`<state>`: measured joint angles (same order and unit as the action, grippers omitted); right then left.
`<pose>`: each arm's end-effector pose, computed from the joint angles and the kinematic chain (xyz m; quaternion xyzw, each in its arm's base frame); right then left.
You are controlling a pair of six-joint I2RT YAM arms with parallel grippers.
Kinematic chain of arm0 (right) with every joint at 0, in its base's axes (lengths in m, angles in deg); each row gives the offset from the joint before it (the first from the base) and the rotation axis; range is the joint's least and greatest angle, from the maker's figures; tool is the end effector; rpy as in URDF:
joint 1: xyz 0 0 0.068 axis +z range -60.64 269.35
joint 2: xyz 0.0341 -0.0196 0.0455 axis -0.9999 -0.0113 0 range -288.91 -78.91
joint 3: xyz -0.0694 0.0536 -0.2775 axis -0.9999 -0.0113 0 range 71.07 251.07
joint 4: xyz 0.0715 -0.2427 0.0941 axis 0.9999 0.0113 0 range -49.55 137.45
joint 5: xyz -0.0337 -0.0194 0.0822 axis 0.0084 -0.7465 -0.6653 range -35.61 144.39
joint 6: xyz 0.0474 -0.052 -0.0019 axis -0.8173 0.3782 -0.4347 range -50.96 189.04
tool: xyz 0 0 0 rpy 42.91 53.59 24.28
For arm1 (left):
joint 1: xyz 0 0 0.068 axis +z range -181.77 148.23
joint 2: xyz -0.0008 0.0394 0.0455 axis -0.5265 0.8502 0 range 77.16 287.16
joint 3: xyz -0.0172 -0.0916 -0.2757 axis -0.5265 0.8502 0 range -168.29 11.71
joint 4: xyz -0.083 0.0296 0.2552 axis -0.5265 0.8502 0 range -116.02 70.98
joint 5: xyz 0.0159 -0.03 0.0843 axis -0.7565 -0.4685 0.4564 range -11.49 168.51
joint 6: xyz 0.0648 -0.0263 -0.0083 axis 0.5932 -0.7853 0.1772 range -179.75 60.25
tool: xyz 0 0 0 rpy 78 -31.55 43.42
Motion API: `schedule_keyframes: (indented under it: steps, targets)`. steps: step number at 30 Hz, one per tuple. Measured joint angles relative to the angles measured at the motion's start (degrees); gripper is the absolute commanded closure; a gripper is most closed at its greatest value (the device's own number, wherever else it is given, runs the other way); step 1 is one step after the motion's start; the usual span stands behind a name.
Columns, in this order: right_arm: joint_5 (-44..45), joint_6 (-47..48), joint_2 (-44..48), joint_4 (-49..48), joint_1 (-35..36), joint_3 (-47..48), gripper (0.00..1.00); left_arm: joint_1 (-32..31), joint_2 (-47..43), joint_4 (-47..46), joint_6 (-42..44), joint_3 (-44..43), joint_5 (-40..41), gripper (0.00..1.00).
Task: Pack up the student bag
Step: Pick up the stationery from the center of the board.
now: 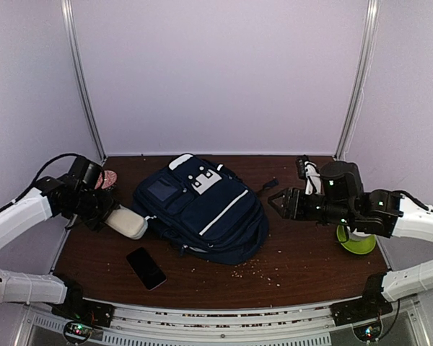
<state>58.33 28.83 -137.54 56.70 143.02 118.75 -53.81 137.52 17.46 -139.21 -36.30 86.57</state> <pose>0.1517 0.1994 0.3055 -0.0822 0.8492 0.3604 0.3770 0.2022 -0.0731 0.2551 -0.4761 0.8264 -0.1845 0.2374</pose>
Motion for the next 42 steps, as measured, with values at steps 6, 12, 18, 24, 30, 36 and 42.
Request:
schedule_keyframes:
  steps: [6, 12, 18, 24, 30, 36, 42]
  targets:
    - [-7.5, -0.2, -3.0, -4.7, 0.9, 1.3, 0.41, -8.5, -5.9, 5.0, 6.1, -7.1, 2.3, 0.45]
    - [-14.9, -1.7, -8.7, -11.6, 3.2, 5.8, 0.24, -19.8, 3.2, -0.9, 14.6, -18.7, 1.2, 0.46]
    - [-16.3, -3.8, -11.2, -15.9, 4.9, 6.2, 0.15, -24.4, 10.1, -5.0, 18.3, -21.8, -0.9, 0.45]
    - [-16.7, -6.8, -15.1, -19.1, 6.4, 6.4, 0.1, -27.9, 16.5, -9.0, 19.1, -28.0, -2.7, 0.45]
    - [-17.2, -9.0, -18.5, -21.6, 6.9, 6.9, 0.09, -30.0, 19.5, -11.0, 18.8, -30.1, -4.1, 0.45]
    - [-18.3, -10.8, -20.2, -25.5, 6.9, 7.3, 0.1, -30.9, 20.0, -11.1, 18.4, -30.3, -4.3, 0.45]
    - [-21.1, -12.1, -23.0, -27.3, 7.0, 10.1, 0.18, -31.1, 20.0, -11.2, 17.9, -30.3, -4.3, 0.43]
